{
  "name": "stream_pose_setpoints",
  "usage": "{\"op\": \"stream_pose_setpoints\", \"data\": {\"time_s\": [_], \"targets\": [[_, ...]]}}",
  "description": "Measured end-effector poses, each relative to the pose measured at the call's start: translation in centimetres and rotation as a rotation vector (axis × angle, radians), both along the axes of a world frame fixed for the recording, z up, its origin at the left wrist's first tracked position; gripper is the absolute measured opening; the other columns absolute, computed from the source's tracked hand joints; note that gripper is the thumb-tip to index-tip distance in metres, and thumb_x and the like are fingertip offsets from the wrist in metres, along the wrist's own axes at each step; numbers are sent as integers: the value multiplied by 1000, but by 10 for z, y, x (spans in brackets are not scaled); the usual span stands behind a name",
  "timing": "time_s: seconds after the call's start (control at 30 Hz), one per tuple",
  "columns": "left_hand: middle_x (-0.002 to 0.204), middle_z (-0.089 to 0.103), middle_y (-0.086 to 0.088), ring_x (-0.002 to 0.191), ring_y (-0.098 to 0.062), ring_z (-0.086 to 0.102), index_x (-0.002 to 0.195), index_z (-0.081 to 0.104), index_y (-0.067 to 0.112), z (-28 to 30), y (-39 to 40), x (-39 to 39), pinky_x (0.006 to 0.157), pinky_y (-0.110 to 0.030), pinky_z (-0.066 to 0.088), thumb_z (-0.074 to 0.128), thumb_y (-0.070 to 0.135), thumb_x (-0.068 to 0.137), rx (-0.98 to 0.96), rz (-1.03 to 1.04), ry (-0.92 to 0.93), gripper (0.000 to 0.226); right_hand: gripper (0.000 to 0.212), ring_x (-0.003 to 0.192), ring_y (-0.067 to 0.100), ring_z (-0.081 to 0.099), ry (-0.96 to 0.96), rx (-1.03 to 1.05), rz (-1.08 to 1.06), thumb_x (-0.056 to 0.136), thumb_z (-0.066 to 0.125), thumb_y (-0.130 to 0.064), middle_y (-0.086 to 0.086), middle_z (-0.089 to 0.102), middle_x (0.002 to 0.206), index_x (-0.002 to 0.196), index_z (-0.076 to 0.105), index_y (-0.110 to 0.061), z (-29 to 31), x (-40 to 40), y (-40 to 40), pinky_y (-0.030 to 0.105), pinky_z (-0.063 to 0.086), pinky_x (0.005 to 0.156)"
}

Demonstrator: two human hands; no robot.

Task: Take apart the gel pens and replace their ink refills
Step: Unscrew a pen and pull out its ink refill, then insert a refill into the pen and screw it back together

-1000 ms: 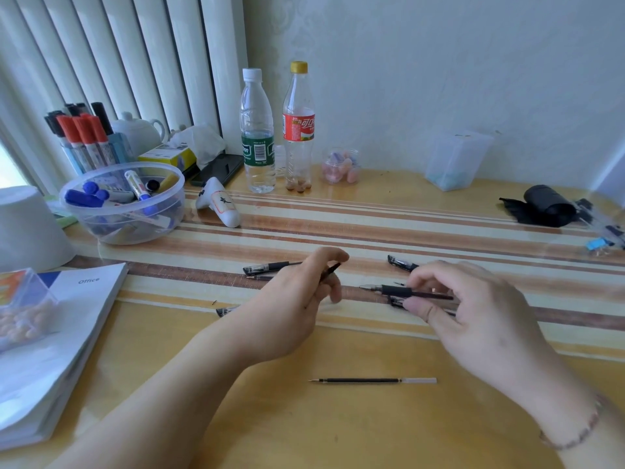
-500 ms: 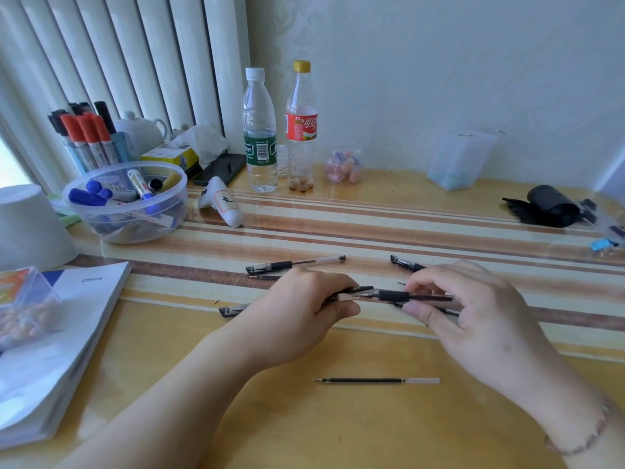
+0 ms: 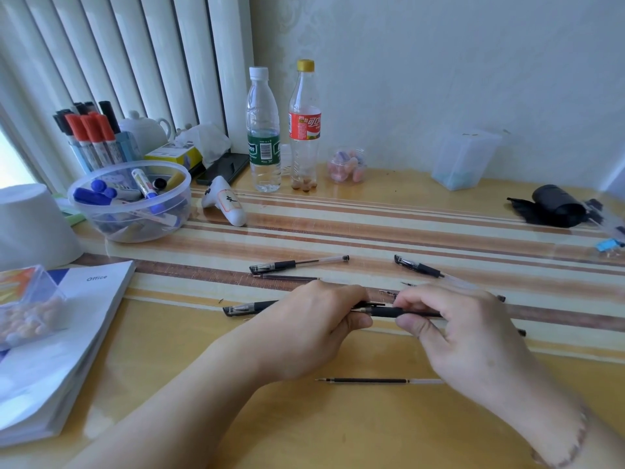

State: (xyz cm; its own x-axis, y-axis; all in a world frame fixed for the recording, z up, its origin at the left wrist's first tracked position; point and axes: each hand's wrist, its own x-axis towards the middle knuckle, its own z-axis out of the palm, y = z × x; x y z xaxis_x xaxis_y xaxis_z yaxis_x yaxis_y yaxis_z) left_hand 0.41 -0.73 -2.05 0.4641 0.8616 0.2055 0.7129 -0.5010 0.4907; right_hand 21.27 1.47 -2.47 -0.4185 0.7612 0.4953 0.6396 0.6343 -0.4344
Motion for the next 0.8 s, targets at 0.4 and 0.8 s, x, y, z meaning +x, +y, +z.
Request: {"op": "stream_pose_setpoints", "data": {"time_s": [0.4,0.8], "targets": [[92,54,21,87,-1,54,107,54,43,12,14,-68,79,-31,51,62,57,81,-102,211,266,31,11,96,-1,49,-274,-154,71,85,61,-45,-30,56,89,89,64,-36,-6,-9,-9,23,45,80],[89,59,17,83,-2,56,86,60,37,4,20,-73,76,-29,52,58,38,89,-199,281,304,3,17,102,-7,47,-264,-195,75,87,57,-49,-30,55,98,98,64,-38,-3,-8,-9,20,45,84]]}}
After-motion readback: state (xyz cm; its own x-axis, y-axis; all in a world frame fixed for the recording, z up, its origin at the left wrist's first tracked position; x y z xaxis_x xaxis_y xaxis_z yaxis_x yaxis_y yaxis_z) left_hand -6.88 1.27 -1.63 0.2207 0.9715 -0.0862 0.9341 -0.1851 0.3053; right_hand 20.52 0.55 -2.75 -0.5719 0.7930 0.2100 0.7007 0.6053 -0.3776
